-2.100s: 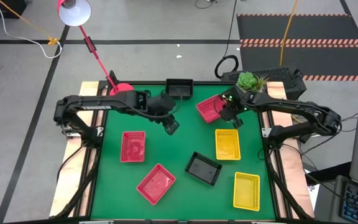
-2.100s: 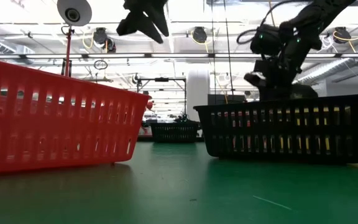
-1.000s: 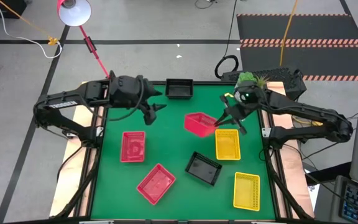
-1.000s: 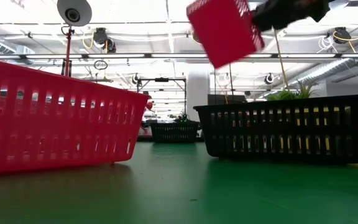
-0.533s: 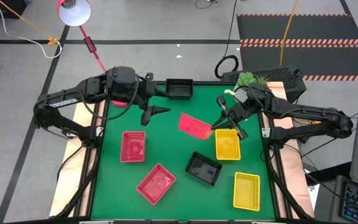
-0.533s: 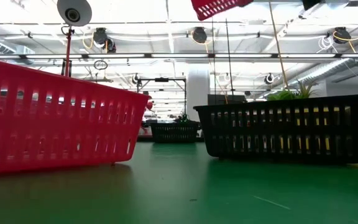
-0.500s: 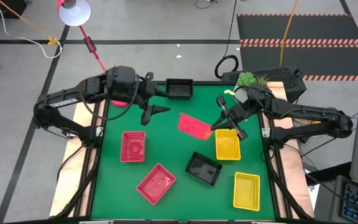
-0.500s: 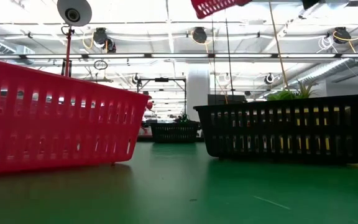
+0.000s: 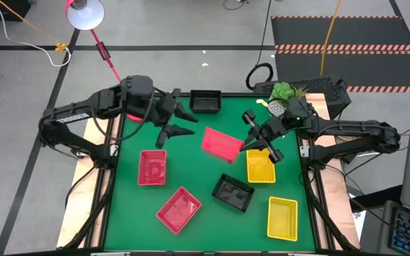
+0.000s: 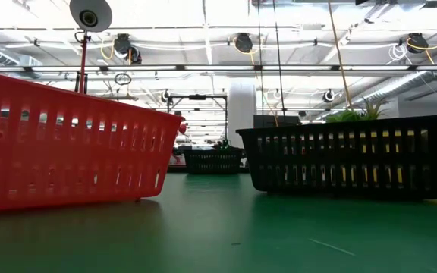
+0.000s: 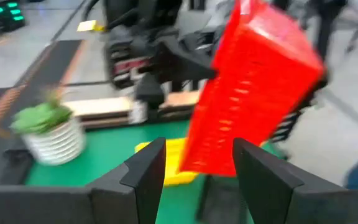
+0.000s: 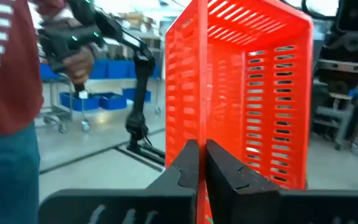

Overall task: Stack baskets by color
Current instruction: Stack the top red bin on the middle red bin

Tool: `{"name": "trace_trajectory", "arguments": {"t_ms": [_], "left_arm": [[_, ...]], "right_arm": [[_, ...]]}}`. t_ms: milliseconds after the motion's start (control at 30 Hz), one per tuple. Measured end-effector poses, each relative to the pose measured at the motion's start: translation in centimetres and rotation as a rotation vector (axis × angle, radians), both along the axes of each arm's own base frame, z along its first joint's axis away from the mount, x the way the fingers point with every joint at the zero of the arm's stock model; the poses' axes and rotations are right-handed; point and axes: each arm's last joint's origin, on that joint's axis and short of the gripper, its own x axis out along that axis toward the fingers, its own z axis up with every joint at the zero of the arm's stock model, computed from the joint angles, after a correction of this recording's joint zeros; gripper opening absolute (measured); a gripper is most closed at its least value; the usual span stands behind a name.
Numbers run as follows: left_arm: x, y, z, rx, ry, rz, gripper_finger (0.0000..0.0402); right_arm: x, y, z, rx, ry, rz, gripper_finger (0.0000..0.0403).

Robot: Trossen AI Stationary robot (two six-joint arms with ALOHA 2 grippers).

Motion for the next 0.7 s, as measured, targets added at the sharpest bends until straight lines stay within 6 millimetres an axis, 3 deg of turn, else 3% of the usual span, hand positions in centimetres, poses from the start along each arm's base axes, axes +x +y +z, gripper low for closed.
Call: {"name": "trace_trajectory", "arguments": {"t_ms": [300,467,700], "left_arm": [[0.5,-0.6,0.7,-0.115,-0.065,-0.061,0.0189],[1.9,-0.7,1.0,-0.236,-0.113,-0.147,0.0189],[2.2,-0.6,-0.4,-0.083,-0.041,-0.089,0.0189]], "right_arm": [[0.2,1.6,0.5,-0.004,-0.065,0.098,0.0002],[0.6,2.7,0.2,-0.001,-0.060,0.146,0.0002],[1.5,3.0,-0.1,0.018,-0.069,0.130,0.0002]]}}
